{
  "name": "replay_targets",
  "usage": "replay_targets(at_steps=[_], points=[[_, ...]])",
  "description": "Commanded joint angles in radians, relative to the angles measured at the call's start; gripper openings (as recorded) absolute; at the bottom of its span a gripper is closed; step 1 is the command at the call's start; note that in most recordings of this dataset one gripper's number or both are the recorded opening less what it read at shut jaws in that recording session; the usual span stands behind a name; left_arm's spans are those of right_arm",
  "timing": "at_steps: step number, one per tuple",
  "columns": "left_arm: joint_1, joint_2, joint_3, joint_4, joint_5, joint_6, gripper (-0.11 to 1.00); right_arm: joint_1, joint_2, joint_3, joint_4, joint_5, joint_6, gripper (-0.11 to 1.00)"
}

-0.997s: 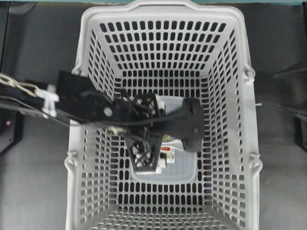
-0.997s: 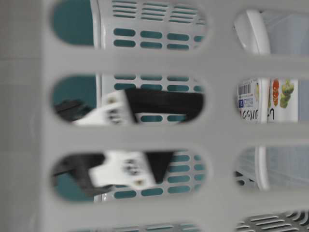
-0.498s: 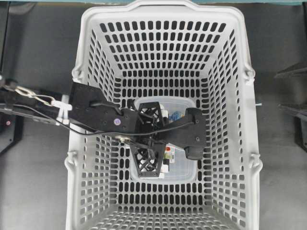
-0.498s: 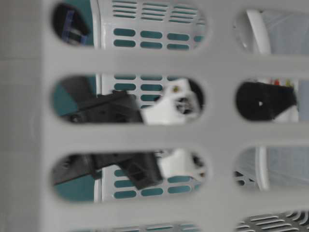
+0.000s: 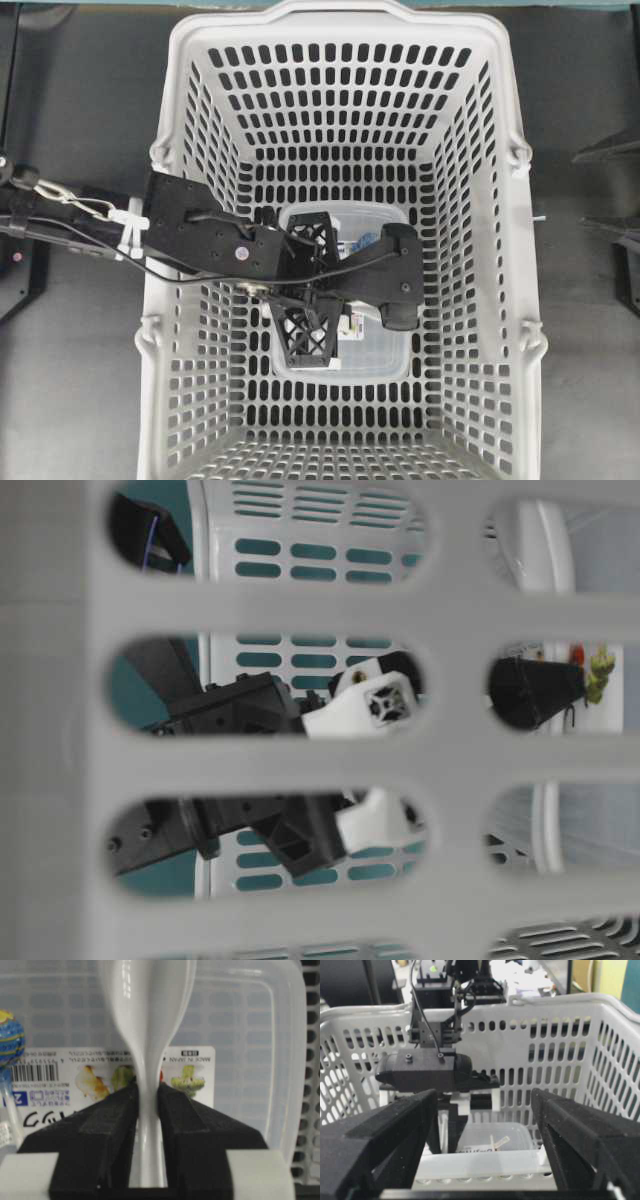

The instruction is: Pick up the chinese spoon from the shopping basket with the left arm.

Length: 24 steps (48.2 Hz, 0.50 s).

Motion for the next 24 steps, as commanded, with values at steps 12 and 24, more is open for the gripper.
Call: replay_targets(at_steps=[12, 24], points=[[-0.003, -0.115, -0.161, 0.003, 0.129, -0.002, 0.12, -0.003, -0.005, -0.006, 0.003, -0.008, 0.002, 0.73], [-0.008, -0.149, -0.39, 0.003, 0.377, -0.003, 0.12, -0.003, -0.009, -0.005, 0.003, -0.011, 0.002, 0.73]])
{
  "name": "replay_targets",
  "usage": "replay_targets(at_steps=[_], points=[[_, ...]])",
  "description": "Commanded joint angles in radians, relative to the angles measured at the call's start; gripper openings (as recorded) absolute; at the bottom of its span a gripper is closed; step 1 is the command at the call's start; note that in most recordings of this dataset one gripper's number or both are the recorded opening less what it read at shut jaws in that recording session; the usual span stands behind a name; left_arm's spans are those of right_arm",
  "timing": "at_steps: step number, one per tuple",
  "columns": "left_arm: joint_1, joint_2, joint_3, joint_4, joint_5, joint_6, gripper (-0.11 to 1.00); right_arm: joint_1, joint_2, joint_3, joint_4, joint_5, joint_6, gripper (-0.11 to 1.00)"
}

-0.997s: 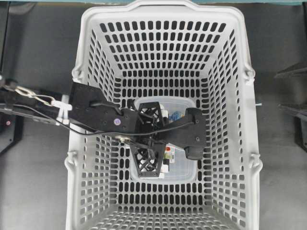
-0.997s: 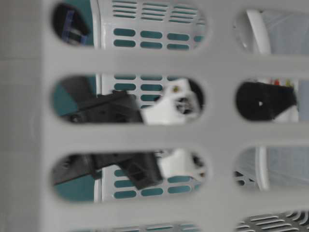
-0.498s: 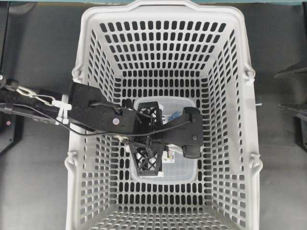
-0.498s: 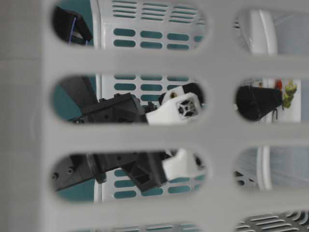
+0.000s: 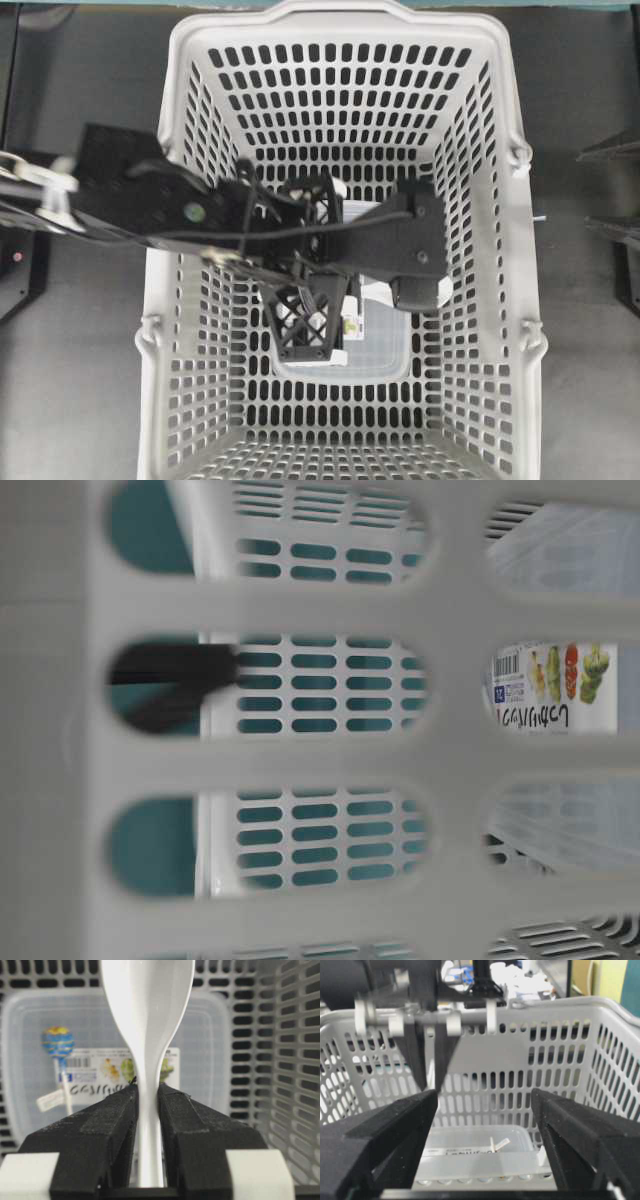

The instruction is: Pick up the chinese spoon from the shopping basket with the left arm.

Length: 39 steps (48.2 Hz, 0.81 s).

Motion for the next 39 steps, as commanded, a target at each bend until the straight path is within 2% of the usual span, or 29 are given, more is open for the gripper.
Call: replay_targets(at_steps=[1, 8, 39], points=[[-0.003, -0.035, -0.115, 0.003, 0.091, -0.002, 0.12, -0.003, 0.005, -0.008, 0.003, -0.011, 0.002, 0.73], [-0.003, -0.026, -0.175, 0.003, 0.149, 0.006, 0.12, -0.003, 0.005, -0.003, 0.003, -0.011, 0.002, 0.73], [-0.006, -0.017, -0.204, 0.003, 0.153, 0.008, 0.12, -0.003, 0.005, 0.0, 0.003, -0.012, 0.002, 0.73]])
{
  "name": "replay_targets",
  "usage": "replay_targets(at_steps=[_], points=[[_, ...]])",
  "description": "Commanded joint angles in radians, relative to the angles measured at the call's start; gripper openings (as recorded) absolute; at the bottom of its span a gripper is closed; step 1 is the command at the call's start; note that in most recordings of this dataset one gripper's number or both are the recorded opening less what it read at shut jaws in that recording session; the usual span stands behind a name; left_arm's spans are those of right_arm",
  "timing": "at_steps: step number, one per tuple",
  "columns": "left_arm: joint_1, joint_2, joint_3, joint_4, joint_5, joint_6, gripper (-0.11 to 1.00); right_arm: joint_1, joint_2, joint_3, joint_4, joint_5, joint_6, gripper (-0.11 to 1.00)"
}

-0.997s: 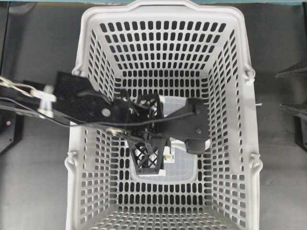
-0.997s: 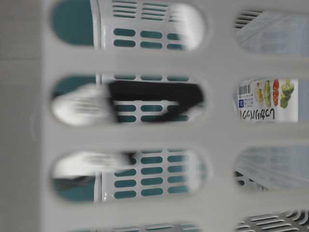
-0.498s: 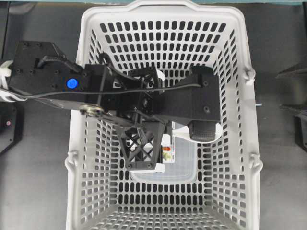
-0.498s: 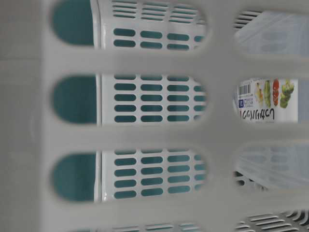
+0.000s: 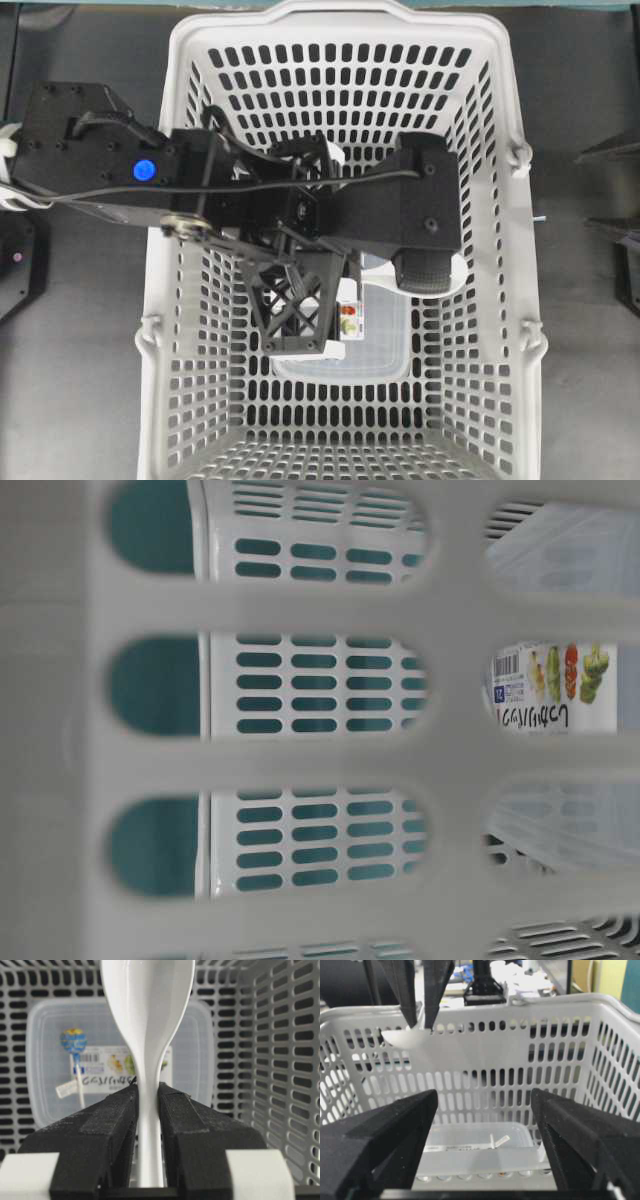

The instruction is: Pick up the chinese spoon from the shopping basket with the left arm.

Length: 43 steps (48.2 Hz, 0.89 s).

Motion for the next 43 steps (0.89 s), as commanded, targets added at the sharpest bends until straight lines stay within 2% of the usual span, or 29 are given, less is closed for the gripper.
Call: replay_targets(at_steps=[1, 43], points=[[-0.005, -0.017, -0.026, 0.003, -0.003, 0.002, 0.12, -0.003, 0.005, -0.006, 0.003, -0.011, 0.0, 0.73], [-0.012, -0.017, -0.02, 0.003, -0.006, 0.002, 0.12, -0.003, 0.005, 0.005, 0.003, -0.009, 0.002, 0.73]])
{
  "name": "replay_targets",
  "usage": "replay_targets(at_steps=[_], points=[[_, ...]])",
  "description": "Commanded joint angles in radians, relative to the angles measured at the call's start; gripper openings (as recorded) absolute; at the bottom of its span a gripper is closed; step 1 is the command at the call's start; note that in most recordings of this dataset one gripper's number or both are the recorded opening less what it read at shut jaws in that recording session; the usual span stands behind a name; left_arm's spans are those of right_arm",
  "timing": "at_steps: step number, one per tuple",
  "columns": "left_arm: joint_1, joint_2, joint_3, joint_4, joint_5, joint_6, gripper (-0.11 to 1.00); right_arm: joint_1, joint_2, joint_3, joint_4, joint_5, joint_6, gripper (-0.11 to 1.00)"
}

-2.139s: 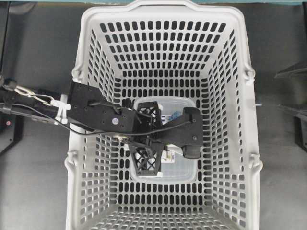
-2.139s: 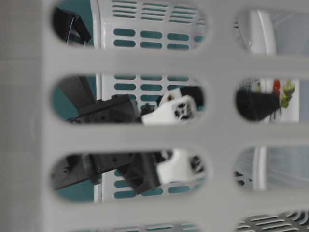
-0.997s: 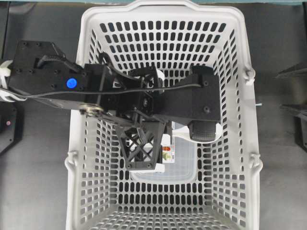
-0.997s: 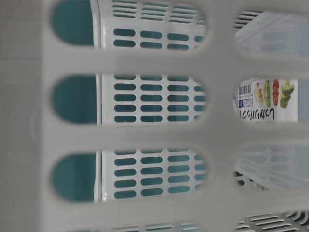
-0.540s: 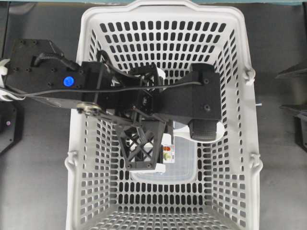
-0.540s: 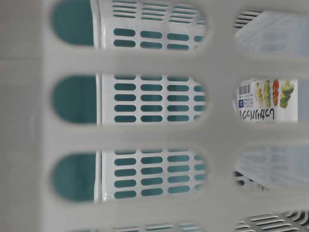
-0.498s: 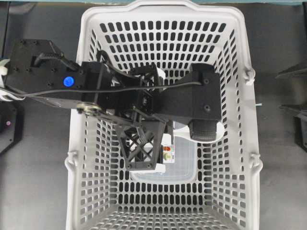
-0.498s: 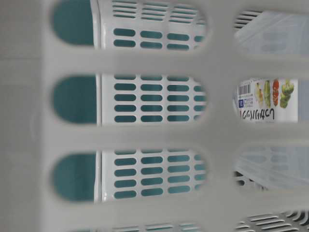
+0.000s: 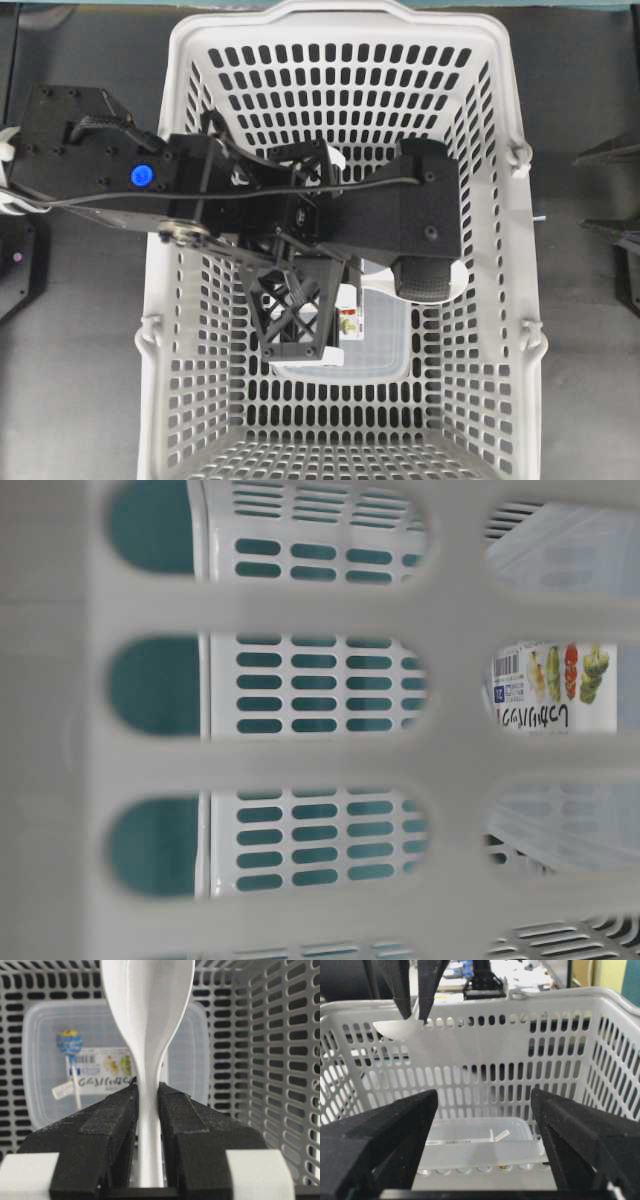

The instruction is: Pick up the chinese spoon from the shopping basket with the left arm.

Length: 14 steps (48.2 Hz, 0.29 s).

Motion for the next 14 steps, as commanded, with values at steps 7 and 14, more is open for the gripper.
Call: replay_targets(at_steps=[7, 14], points=[[-0.005, -0.017, -0.015, 0.002, -0.006, 0.003, 0.12, -0.002, 0.006, -0.006, 0.003, -0.011, 0.003, 0.73], [-0.005, -0.014, -0.015, 0.002, -0.006, 0.003, 0.12, -0.002, 0.006, -0.005, 0.003, -0.011, 0.003, 0.73]])
